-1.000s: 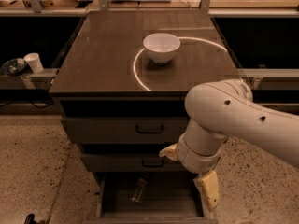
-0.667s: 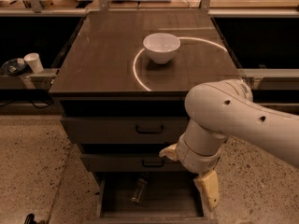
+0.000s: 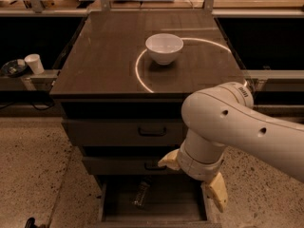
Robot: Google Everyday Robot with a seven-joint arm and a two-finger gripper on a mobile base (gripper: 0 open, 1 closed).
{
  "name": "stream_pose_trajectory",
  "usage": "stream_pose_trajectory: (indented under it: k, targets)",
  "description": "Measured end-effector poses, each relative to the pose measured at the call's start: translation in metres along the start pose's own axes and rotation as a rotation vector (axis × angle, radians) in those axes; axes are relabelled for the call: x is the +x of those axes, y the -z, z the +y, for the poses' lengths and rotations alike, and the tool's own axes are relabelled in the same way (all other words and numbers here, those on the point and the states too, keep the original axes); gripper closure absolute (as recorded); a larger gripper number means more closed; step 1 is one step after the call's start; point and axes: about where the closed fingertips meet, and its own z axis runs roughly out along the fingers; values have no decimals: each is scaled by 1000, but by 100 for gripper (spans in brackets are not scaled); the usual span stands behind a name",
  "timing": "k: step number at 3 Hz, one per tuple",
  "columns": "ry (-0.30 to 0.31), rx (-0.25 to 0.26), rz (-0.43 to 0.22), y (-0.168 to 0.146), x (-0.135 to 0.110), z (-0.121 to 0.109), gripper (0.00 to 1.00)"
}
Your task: Pick water bottle from bottom drawer and place on counter
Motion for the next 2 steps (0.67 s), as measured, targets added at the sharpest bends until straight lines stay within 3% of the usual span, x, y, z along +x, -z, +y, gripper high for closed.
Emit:
stream_pose_trajectory:
  k: [2]
  targets:
    - [121, -9, 22, -8, 5, 2, 0]
